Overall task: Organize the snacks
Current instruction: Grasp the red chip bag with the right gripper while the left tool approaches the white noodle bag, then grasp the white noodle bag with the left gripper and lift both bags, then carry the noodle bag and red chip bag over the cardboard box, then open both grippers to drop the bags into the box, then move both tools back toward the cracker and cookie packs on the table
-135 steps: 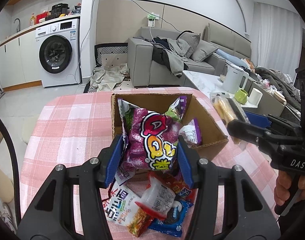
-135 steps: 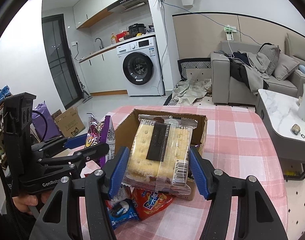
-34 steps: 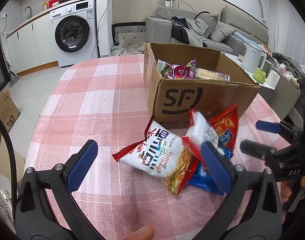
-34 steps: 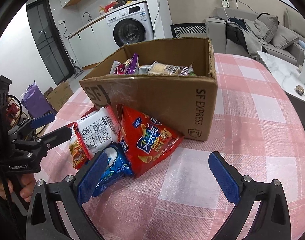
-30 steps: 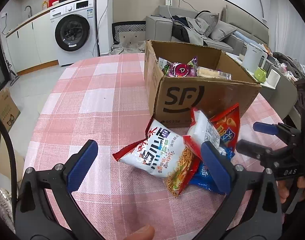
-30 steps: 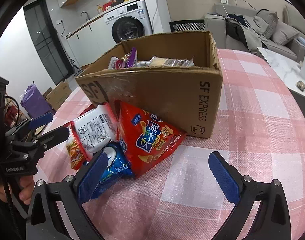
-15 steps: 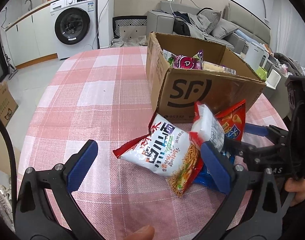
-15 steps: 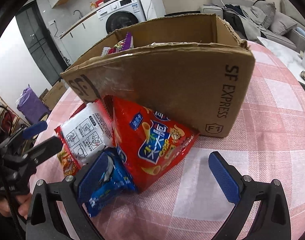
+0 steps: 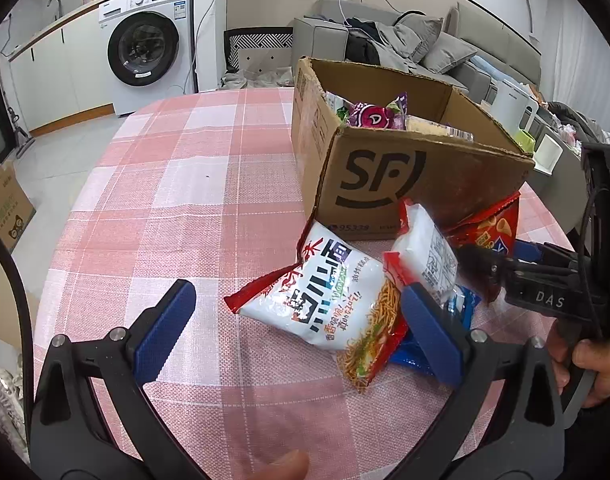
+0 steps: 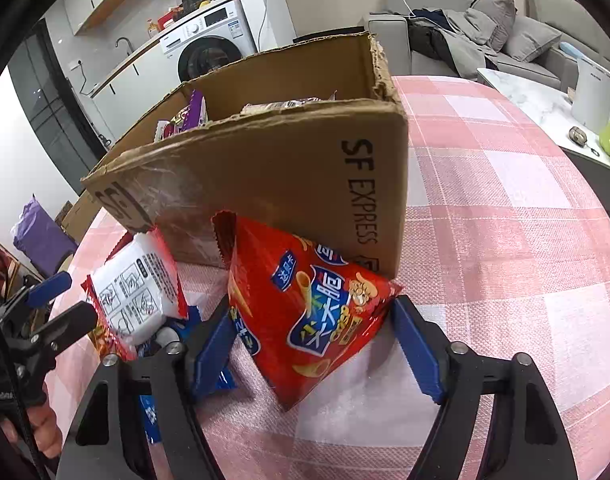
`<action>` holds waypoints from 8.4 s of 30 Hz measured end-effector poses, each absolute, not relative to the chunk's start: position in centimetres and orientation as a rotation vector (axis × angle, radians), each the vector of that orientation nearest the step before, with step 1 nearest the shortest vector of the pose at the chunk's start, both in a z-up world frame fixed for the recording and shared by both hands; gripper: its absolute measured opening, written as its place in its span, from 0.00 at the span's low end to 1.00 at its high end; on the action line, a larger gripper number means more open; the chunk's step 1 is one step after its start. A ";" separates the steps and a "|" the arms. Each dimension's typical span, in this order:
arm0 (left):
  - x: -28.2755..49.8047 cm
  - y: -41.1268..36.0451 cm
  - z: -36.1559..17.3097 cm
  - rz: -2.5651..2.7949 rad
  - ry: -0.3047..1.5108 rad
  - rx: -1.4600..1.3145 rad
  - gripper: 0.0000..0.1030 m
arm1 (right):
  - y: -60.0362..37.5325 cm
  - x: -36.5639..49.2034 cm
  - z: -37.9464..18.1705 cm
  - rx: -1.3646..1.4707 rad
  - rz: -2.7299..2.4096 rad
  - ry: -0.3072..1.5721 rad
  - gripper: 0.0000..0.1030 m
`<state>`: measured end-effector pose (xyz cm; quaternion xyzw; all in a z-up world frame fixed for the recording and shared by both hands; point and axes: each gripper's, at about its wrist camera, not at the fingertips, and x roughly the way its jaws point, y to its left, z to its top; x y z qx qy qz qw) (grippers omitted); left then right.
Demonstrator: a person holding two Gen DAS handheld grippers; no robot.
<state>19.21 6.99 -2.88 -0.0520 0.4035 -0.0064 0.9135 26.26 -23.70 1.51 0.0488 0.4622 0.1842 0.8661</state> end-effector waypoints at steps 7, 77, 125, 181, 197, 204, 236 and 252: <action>19.3 6.9 -3.0 -0.017 0.838 -0.107 0.99 | -24.8 24.9 1.4 0.079 0.426 0.949 0.55; 17.6 6.3 -3.7 -0.257 0.832 -0.110 0.48 | -26.0 22.0 4.1 0.161 0.697 0.865 0.27; 15.1 3.6 -0.6 -0.315 0.727 -0.065 0.48 | -22.2 18.9 6.5 -0.022 0.863 0.573 0.34; 27.4 -0.1 6.1 -0.162 0.589 -0.044 0.49 | -25.5 28.2 11.0 0.108 0.514 0.599 0.39; 27.6 0.7 5.9 -0.166 0.593 -0.070 0.94 | -27.5 25.4 10.9 0.074 0.496 0.561 0.99; 25.4 1.7 6.1 -0.122 0.586 -0.060 0.99 | -28.2 24.5 10.1 0.087 0.485 0.599 1.00; 16.9 5.5 0.7 -0.013 0.696 -0.065 0.99 | -23.6 21.1 5.7 -0.045 0.592 0.794 1.00; 18.3 6.0 -0.3 -0.002 0.750 -0.077 0.99 | -18.7 20.4 1.5 -0.129 0.709 0.904 0.99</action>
